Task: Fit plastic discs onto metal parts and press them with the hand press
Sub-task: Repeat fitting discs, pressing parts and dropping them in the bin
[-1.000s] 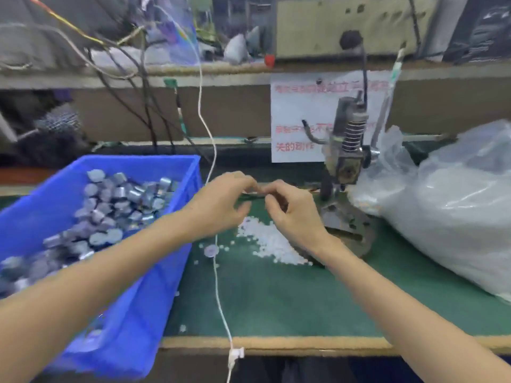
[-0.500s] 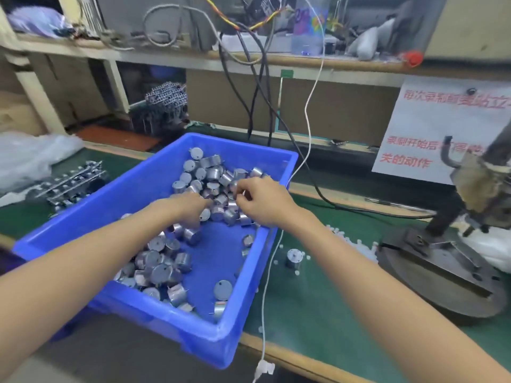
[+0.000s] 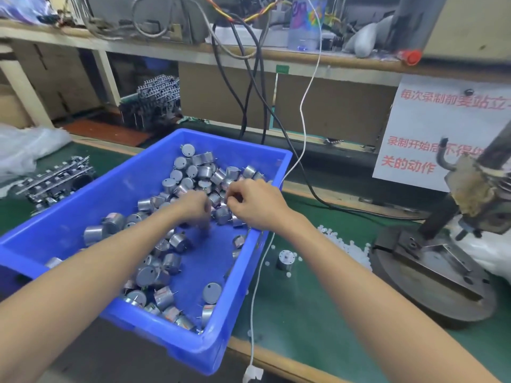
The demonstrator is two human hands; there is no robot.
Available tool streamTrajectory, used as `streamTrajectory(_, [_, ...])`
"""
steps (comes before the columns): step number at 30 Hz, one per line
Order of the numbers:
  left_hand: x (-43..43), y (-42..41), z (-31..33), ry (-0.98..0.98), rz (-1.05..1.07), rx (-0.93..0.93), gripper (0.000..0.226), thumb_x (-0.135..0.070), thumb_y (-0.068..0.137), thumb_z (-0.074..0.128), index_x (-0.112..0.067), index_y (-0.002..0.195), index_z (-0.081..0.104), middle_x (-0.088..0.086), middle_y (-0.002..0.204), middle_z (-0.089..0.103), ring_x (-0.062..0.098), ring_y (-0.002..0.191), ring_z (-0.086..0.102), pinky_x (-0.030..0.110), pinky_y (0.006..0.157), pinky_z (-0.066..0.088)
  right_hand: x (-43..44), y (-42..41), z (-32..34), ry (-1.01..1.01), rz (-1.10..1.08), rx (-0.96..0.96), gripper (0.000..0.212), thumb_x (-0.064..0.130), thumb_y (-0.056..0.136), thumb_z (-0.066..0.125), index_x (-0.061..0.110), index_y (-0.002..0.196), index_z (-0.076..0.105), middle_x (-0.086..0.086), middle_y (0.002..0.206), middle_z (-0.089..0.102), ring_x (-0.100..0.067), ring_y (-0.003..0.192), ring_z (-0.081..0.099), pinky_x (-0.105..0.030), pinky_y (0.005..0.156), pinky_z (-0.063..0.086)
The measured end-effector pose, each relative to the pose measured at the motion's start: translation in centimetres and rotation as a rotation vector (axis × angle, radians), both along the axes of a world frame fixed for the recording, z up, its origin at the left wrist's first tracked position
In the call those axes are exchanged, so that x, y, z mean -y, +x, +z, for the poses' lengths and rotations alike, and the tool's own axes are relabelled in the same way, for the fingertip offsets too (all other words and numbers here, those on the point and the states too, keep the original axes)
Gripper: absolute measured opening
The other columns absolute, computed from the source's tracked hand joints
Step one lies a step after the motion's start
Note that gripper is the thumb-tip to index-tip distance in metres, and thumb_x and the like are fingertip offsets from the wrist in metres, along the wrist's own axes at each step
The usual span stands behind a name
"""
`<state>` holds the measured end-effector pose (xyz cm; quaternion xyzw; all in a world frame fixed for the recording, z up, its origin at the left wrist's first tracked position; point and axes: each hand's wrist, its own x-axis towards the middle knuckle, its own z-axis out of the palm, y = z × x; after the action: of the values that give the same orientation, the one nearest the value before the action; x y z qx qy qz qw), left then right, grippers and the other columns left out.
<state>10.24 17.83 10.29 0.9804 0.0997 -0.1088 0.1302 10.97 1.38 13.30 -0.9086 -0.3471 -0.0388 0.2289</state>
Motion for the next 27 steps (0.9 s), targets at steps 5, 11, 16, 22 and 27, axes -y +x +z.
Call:
streamTrajectory(5, [3.4, -1.1, 6.0, -0.819, 0.254, 0.347, 0.010, -0.013, 0.079, 0.069, -0.012, 0.075, 0.060, -0.004, 0.048, 0.056, 0.011, 0.047, 0.051, 0.020, 0.050, 0.043, 0.6, -0.1, 0.6, 0.136, 0.105, -0.104, 0.041, 0.032, 0.085, 0.062, 0.019, 0.116, 0.039, 0.006, 0.092, 0.060, -0.020, 0.079, 0.053, -0.034, 0.064, 0.040])
streamTrajectory(11, [10.5, -2.6, 8.1, -0.750, 0.137, 0.455, 0.018, -0.023, 0.072, 0.074, -0.013, 0.083, 0.064, 0.005, 0.076, 0.064, 0.015, 0.069, 0.058, 0.024, 0.061, 0.044, 6.1, -1.1, 0.6, 0.576, 0.049, -0.096, 0.028, 0.011, 0.086, 0.063, 0.012, 0.107, 0.044, 0.022, 0.062, 0.054, 0.004, 0.053, 0.052, -0.009, 0.053, 0.036])
streamTrajectory(16, [18.1, -1.7, 7.5, -0.734, -0.069, 0.274, 0.021, -0.029, 0.086, 0.060, -0.010, 0.090, 0.066, 0.009, 0.086, 0.068, 0.019, 0.080, 0.065, 0.025, 0.071, 0.052, 14.0, -1.6, -1.8, 0.651, -0.217, -0.115, 0.014, 0.019, 0.091, 0.056, 0.016, 0.104, 0.053, -0.005, 0.080, 0.068, -0.027, 0.072, 0.062, -0.041, 0.065, 0.050])
streamTrajectory(22, [21.0, -1.0, 0.3, -0.078, -0.095, 0.080, 0.023, -0.007, 0.086, 0.050, -0.006, 0.105, 0.062, 0.014, 0.110, 0.060, 0.033, 0.101, 0.058, 0.035, 0.084, 0.048, 21.6, -4.6, -8.5, 0.637, -0.436, -0.330, 0.019, 0.032, 0.089, 0.064, 0.028, 0.106, 0.058, 0.002, 0.109, 0.062, -0.017, 0.076, 0.057, -0.029, 0.076, 0.048])
streamTrajectory(27, [21.0, -1.3, -3.6, 0.137, -0.107, 0.004, 0.028, -0.008, 0.086, 0.051, -0.009, 0.114, 0.055, 0.014, 0.119, 0.056, 0.031, 0.113, 0.051, 0.037, 0.088, 0.042, 22.4, -6.6, -11.4, 0.667, -0.404, -0.497, 0.023, 0.021, 0.089, 0.065, 0.018, 0.111, 0.062, -0.002, 0.082, 0.062, -0.016, 0.064, 0.057, -0.028, 0.063, 0.048])
